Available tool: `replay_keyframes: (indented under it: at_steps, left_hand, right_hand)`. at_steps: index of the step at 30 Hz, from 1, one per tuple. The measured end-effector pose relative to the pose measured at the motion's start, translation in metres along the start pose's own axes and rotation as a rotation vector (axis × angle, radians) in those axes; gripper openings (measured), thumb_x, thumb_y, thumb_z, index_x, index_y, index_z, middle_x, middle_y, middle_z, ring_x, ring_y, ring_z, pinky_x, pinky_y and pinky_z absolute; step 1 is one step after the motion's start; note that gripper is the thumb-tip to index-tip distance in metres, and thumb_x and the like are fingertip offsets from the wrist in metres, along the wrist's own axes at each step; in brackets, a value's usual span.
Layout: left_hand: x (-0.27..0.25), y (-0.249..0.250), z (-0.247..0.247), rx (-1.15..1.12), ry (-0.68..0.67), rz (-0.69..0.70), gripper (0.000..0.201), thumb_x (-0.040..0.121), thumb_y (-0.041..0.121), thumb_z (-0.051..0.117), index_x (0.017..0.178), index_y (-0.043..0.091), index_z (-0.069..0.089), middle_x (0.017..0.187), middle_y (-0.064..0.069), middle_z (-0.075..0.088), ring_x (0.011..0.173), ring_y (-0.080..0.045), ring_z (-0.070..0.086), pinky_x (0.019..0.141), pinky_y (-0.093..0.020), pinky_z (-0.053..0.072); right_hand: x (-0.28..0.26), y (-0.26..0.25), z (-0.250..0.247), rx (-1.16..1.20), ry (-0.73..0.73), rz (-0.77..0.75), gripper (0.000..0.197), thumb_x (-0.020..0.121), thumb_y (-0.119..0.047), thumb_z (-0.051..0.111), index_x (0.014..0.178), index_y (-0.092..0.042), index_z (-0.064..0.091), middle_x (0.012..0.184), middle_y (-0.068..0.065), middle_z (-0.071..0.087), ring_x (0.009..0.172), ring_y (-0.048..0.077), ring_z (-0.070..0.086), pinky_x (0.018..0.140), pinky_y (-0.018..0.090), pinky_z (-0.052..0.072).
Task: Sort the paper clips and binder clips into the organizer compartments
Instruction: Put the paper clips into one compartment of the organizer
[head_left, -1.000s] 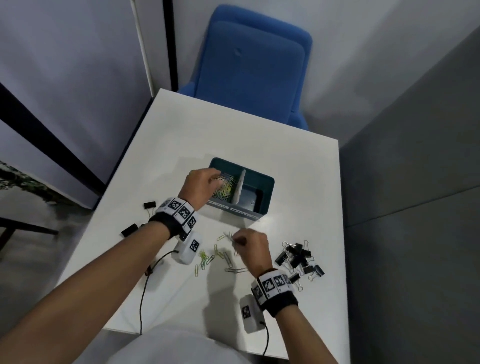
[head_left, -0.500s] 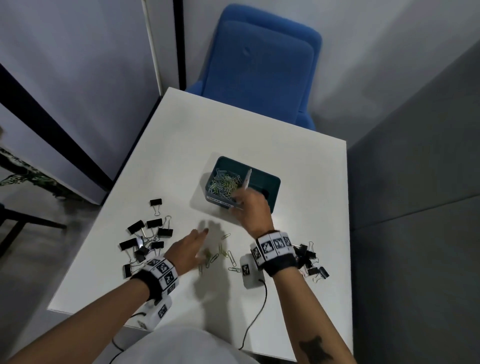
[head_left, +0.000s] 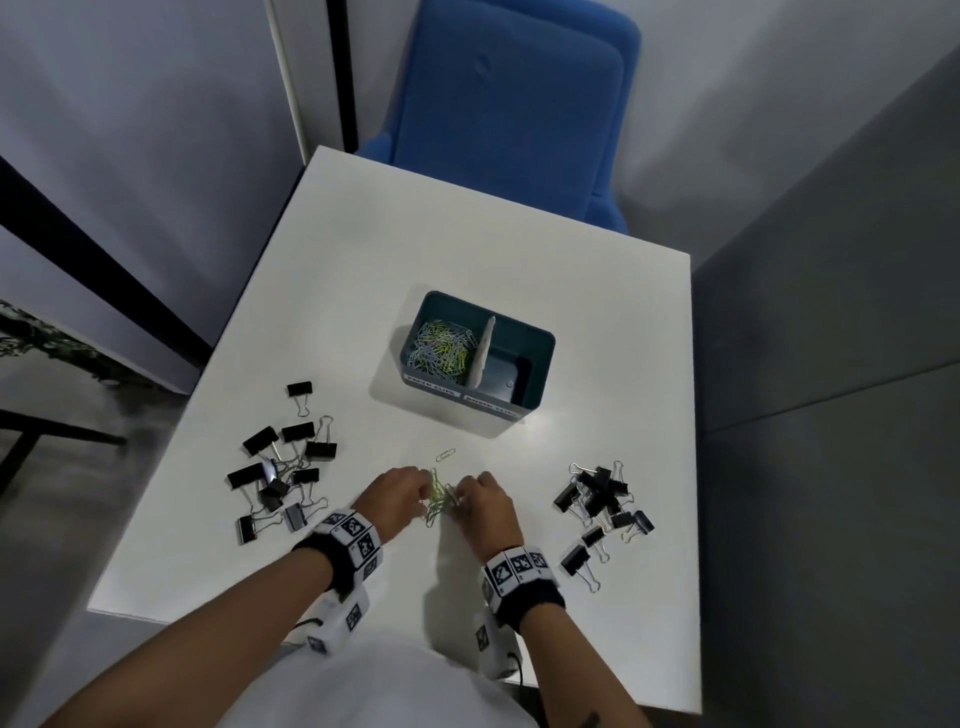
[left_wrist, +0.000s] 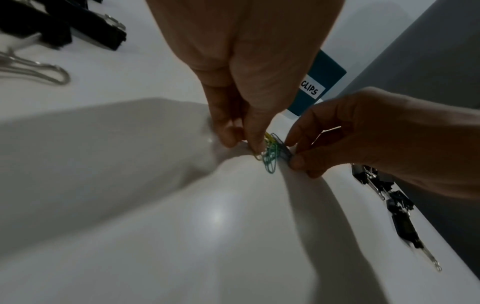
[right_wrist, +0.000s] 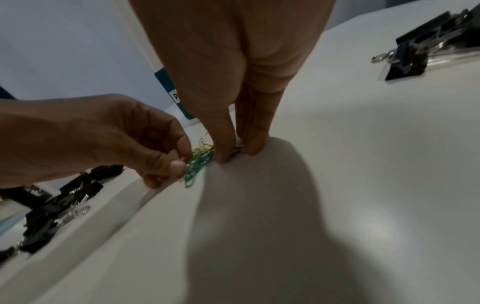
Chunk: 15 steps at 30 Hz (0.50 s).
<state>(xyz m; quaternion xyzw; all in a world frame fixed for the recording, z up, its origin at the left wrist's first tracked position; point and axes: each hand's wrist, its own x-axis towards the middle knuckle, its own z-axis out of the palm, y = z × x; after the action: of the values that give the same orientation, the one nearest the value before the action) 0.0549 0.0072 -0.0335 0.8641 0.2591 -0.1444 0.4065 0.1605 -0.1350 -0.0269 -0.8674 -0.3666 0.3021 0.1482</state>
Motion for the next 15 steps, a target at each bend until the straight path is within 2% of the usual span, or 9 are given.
replay_keyframes:
  at_steps: [2, 3, 5, 6, 8, 10, 12, 15]
  left_hand:
    - [0.005, 0.005, -0.001, 0.003, 0.072, 0.025, 0.017, 0.079, 0.011, 0.069, 0.085, 0.021, 0.057, 0.086, 0.004, 0.056, 0.084, -0.021, 0.059, 0.068, -0.027, 0.042]
    - [0.007, 0.007, -0.003, 0.029, 0.130, 0.051, 0.018, 0.080, 0.015, 0.069, 0.095, 0.020, 0.059, 0.094, 0.003, 0.056, 0.091, -0.021, 0.059, 0.072, -0.029, 0.045]
    - [0.009, 0.009, -0.008, 0.150, 0.182, 0.080, 0.046, 0.082, 0.032, 0.069, 0.123, 0.019, 0.053, 0.117, 0.000, 0.053, 0.109, -0.022, 0.051, 0.079, -0.035, 0.047]
    - [0.010, 0.009, -0.011, 0.214, 0.150, 0.081, 0.065, 0.080, 0.042, 0.069, 0.135, 0.018, 0.044, 0.128, -0.001, 0.048, 0.115, -0.023, 0.046, 0.084, -0.037, 0.047]
    - [0.012, 0.007, -0.013, 0.334, 0.033, 0.119, 0.095, 0.072, 0.058, 0.069, 0.146, 0.017, 0.028, 0.141, -0.001, 0.037, 0.122, -0.024, 0.038, 0.093, -0.039, 0.044]
    - [0.009, 0.004, -0.009, 0.442, -0.054, 0.208, 0.103, 0.068, 0.061, 0.071, 0.148, 0.015, 0.025, 0.144, -0.001, 0.034, 0.121, -0.025, 0.037, 0.096, -0.038, 0.043]
    - [0.004, 0.001, -0.002, 0.502, -0.063, 0.278, 0.097, 0.067, 0.051, 0.077, 0.145, 0.014, 0.031, 0.137, -0.001, 0.040, 0.114, -0.024, 0.044, 0.089, -0.036, 0.048]
    - [-0.004, -0.005, 0.010, 0.489, 0.014, 0.314, 0.085, 0.055, 0.039, 0.089, 0.127, 0.019, 0.048, 0.108, 0.003, 0.055, 0.090, -0.016, 0.054, 0.058, -0.025, 0.052]
  right_hand:
    - [0.004, 0.000, 0.001, 0.051, 0.039, -0.002, 0.017, 0.083, -0.018, 0.070, 0.097, -0.011, 0.062, 0.096, 0.012, 0.057, 0.076, 0.036, 0.062, 0.065, 0.040, 0.052]
    - [0.004, 0.001, -0.001, 0.058, 0.064, 0.004, 0.022, 0.083, -0.021, 0.071, 0.101, -0.013, 0.061, 0.099, 0.011, 0.057, 0.078, 0.034, 0.062, 0.065, 0.040, 0.052]
    - [0.002, 0.006, -0.006, 0.029, 0.065, 0.020, 0.041, 0.081, -0.027, 0.073, 0.117, -0.017, 0.056, 0.110, 0.008, 0.053, 0.088, 0.028, 0.059, 0.067, 0.037, 0.052]
    - [0.001, 0.009, -0.008, 0.002, 0.035, 0.022, 0.053, 0.079, -0.028, 0.074, 0.125, -0.020, 0.051, 0.116, 0.006, 0.048, 0.096, 0.026, 0.056, 0.069, 0.036, 0.052]
    - [-0.001, 0.012, -0.010, -0.056, -0.031, 0.009, 0.071, 0.073, -0.028, 0.077, 0.134, -0.023, 0.040, 0.123, 0.006, 0.040, 0.107, 0.024, 0.047, 0.071, 0.037, 0.053]
    - [-0.002, 0.011, -0.007, -0.094, -0.053, -0.037, 0.078, 0.070, -0.027, 0.079, 0.136, -0.023, 0.039, 0.126, 0.007, 0.038, 0.111, 0.025, 0.042, 0.071, 0.039, 0.054]
    - [-0.004, 0.007, 0.000, -0.125, -0.056, -0.097, 0.078, 0.069, -0.022, 0.080, 0.137, -0.022, 0.041, 0.124, 0.007, 0.041, 0.110, 0.026, 0.044, 0.068, 0.040, 0.054]
    - [-0.006, 0.001, 0.012, -0.110, -0.003, -0.129, 0.062, 0.071, -0.014, 0.078, 0.128, -0.020, 0.054, 0.109, 0.006, 0.052, 0.097, 0.026, 0.053, 0.057, 0.036, 0.052]
